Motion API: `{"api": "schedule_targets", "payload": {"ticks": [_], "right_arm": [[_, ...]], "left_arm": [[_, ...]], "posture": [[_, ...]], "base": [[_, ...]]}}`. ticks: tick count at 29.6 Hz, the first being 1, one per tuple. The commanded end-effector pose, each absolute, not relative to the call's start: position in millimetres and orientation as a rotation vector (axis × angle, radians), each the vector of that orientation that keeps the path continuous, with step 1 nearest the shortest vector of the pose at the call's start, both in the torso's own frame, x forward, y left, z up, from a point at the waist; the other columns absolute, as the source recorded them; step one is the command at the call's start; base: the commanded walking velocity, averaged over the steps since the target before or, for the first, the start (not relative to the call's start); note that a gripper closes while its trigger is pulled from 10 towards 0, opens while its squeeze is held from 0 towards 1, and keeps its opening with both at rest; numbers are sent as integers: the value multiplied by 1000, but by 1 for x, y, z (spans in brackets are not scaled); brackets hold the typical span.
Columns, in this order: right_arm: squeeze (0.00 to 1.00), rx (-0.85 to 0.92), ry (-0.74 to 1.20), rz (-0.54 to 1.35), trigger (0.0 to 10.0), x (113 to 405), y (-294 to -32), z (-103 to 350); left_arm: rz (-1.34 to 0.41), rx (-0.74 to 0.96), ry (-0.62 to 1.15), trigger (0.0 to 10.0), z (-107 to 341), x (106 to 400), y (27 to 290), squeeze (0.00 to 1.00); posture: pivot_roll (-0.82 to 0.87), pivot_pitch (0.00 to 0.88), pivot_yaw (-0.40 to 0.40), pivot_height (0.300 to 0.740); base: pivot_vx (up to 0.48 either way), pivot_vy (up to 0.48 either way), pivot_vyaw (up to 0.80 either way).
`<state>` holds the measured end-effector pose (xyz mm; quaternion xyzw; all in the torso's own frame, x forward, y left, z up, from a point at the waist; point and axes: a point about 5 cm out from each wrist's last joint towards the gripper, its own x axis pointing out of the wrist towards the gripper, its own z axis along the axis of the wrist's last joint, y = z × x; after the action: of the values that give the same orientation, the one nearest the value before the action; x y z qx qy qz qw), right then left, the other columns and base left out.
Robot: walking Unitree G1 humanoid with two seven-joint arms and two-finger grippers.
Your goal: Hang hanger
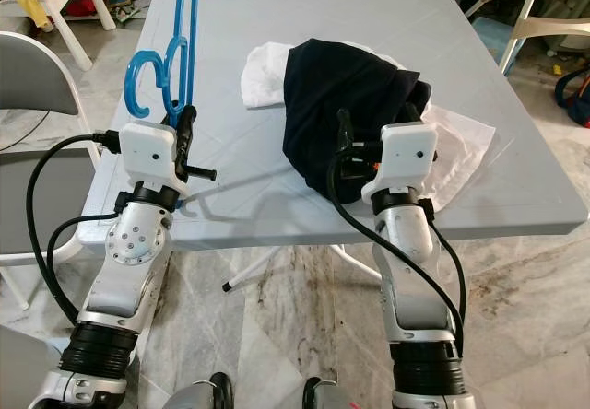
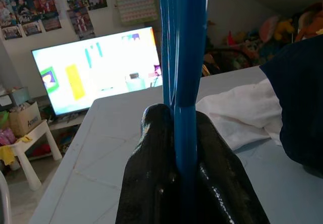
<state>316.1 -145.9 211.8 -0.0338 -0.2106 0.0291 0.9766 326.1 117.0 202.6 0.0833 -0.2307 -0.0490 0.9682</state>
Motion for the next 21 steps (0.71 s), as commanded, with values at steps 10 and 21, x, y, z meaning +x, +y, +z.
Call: {"api": "schedule_targets", "payload": {"ticks": [10, 21], "right_arm": [[0, -63, -420, 59, 10000, 317, -145, 210], [0, -57, -423, 60, 10000, 316, -144, 209]], "left_arm": [[-82, 173, -446, 10000, 203, 329, 122, 0], [-85, 165, -445, 10000, 206, 330, 120, 0]], "posture": [[63, 205, 3, 740], [67, 205, 8, 740]], "base": [[0, 0, 0], [-22, 0, 0]]}}
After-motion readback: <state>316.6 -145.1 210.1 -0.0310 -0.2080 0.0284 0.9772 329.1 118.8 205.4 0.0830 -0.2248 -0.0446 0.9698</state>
